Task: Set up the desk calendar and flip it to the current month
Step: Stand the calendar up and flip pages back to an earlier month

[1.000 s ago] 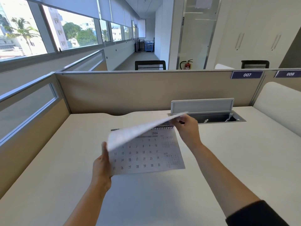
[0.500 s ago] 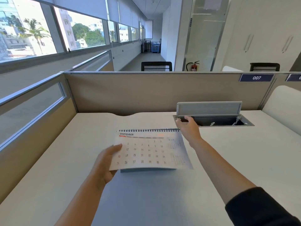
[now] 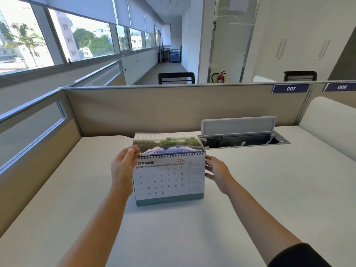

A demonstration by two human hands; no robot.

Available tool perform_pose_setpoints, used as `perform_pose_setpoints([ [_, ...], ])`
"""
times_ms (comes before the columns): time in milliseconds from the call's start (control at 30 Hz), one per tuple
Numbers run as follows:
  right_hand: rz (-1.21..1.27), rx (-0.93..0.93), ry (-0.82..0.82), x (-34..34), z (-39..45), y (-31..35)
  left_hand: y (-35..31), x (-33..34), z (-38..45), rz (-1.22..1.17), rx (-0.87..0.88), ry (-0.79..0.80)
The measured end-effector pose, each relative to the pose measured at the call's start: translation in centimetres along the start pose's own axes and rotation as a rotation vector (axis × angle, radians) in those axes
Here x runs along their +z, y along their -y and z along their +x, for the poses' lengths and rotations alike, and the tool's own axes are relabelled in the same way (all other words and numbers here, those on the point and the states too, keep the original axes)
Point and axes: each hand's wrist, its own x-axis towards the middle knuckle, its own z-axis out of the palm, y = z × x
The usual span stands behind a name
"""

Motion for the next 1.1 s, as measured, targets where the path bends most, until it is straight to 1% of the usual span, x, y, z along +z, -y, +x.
perform_pose_setpoints([
  [67,-0.064,-0.028,-0.008,0.0,0.1,-0.7,1.2,-0.8,-0.5,0.084,0.074,-0.145],
  [133,-0.115,-0.038,-0.059,0.1,0.2,-1.6,2.5,-1.8,-0.8,0.161,0.049,-0.246],
  [167,-0.135,-0.039,-0.103,0.3,0.3,-2.1,3.0,-2.2,-0.9,0.201,0.008,-0.254],
  [233,-0.169,-0.036,-0.201,0.4,0.3,-3.0,4.1,-2.7,-1.3,0.278,-0.094,-0.206],
  [300,-0.212,-0.035,-0.266,0.5,-0.1,-3.8,4.7,-2.9,-2.0,0.326,-0.169,-0.128],
  [400,-0.258,-0.057,-0.252,0.8,-1.0,-4.7,5.4,-3.2,-2.5,0.383,-0.215,-0.071],
  [633,-0.384,-0.144,-0.241,1.3,-2.5,-4.8,5.6,-3.2,-3.3,0.450,-0.182,-0.061],
  [800,-0.475,-0.174,-0.280,1.2,-3.2,-5.4,6.2,-3.5,-3.6,0.480,-0.152,-0.049],
  [1000,-0.392,-0.165,-0.354,0.9,-3.8,-5.5,7.1,-3.9,-3.5,0.490,-0.171,-0.039],
  [1100,-0.367,-0.150,-0.337,0.5,-3.9,-5.3,7.1,-4.0,-3.3,0.461,-0.194,-0.070],
])
